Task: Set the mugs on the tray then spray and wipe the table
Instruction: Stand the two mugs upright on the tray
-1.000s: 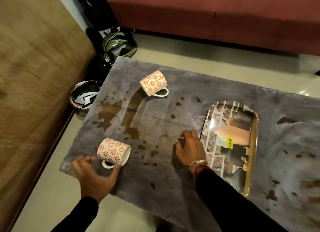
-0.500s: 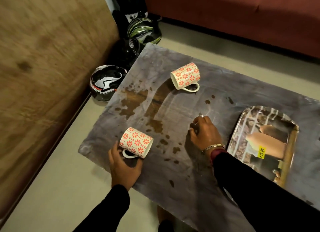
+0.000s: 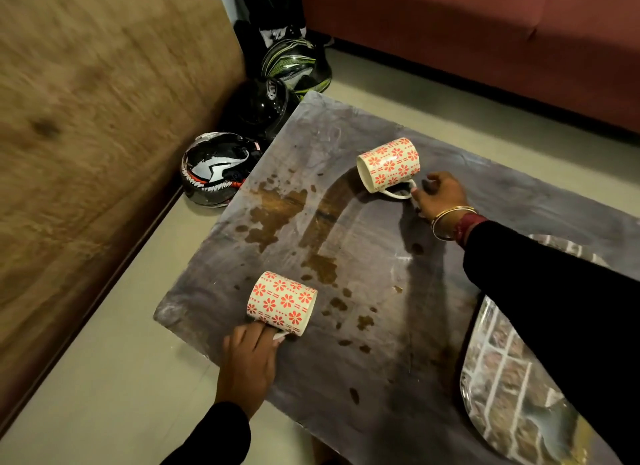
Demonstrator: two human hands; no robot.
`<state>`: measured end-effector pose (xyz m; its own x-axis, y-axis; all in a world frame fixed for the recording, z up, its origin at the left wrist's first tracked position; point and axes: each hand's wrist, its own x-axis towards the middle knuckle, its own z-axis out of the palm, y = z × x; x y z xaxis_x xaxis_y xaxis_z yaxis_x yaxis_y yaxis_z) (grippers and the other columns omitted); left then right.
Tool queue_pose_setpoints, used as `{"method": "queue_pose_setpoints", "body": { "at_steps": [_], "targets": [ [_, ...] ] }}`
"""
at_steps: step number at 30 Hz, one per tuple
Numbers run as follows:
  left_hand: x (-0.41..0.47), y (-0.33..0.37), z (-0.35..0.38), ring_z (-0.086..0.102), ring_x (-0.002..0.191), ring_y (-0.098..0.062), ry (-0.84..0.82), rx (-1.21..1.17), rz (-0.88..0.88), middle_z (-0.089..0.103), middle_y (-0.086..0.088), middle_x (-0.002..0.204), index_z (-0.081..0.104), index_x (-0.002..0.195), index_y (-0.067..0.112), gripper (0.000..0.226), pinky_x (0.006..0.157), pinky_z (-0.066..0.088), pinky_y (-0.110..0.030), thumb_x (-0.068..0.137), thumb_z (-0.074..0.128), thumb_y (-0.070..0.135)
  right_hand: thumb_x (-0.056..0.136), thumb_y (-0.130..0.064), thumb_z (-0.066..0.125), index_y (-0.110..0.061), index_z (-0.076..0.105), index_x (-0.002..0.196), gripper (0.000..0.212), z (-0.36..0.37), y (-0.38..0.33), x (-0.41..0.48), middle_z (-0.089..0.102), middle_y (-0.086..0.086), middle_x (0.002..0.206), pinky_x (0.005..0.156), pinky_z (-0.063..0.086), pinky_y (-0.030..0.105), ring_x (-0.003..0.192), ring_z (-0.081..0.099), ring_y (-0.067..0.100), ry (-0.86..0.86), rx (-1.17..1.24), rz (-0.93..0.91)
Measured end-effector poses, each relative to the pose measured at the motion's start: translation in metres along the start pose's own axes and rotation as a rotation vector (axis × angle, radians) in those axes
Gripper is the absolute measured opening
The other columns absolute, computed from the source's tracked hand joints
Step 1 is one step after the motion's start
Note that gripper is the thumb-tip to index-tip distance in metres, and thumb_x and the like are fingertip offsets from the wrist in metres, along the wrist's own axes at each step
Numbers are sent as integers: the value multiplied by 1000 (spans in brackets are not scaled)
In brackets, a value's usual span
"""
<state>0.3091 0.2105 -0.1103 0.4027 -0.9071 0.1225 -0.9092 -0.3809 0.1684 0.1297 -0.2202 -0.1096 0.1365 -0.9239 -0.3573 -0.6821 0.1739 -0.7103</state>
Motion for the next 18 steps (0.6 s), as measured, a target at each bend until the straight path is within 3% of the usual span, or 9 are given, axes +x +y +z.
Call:
{"method": "queue_pose_setpoints", "body": {
  "at_steps": [3, 6, 8, 10, 12, 15, 18],
  "targets": [
    [3, -3, 3, 52, 98, -26, 24, 21, 20, 77, -6, 100, 79, 97, 14, 41, 78, 37, -38, 102, 42, 31, 84, -33, 72, -10, 73, 90, 24, 4, -26, -2, 75, 15, 86, 79, 61, 48, 80, 72, 36, -58, -210, -47],
    [3, -3, 3, 56, 100, -27, 24, -9, 42, 78, -7, 100, 79, 99, 12, 55, 83, 45, -38, 109, 30, 34, 91, -24, 65, -2, 75, 103, 27, 8, -46, -11, 72, 24, 107, 86, 53, 42, 103, 66, 43, -54, -386, -76],
    [5, 0, 1, 62, 97, -29, 6, -26, 54, 78, -8, 101, 80, 101, 10, 60, 78, 54, -39, 110, 26, 36, 93, -16, 62, 2, 73, 110, 27, 10, -53, -15, 71, 26, 111, 90, 52, 42, 108, 65, 44, -62, -401, -91],
    [9, 5, -2, 67, 94, -32, -12, -45, 54, 79, -11, 102, 80, 103, 8, 61, 77, 58, -39, 111, 26, 35, 92, -12, 60, 0, 74, 103, 21, 10, -52, -17, 74, 21, 97, 83, 61, 41, 90, 74, 35, -67, -241, -20],
    [13, 10, -7, 71, 94, -36, -22, -64, 31, 78, -14, 103, 79, 104, 4, 62, 80, 61, -43, 111, 25, 35, 95, -6, 61, -3, 69, 87, 11, 9, -50, -24, 72, 18, 86, 66, 64, 38, 70, 75, 24, -127, 106, 106],
    [11, 12, -12, 75, 95, -37, -19, -98, 14, 78, -17, 103, 79, 103, 0, 68, 87, 61, -46, 111, 23, 38, 102, -2, 56, -1, 61, 84, 18, 6, -48, -41, 65, 18, 91, 65, 64, 37, 82, 70, 32, -179, 626, 268],
    [8, 12, -15, 76, 95, -36, 6, -164, 6, 78, -18, 103, 78, 102, -4, 67, 97, 56, -37, 111, 27, 38, 103, -2, 54, 6, 63, 100, 12, -2, -42, -54, 66, 18, 90, 64, 63, 27, 69, 72, 28, -171, 728, 241]
  ]
}}
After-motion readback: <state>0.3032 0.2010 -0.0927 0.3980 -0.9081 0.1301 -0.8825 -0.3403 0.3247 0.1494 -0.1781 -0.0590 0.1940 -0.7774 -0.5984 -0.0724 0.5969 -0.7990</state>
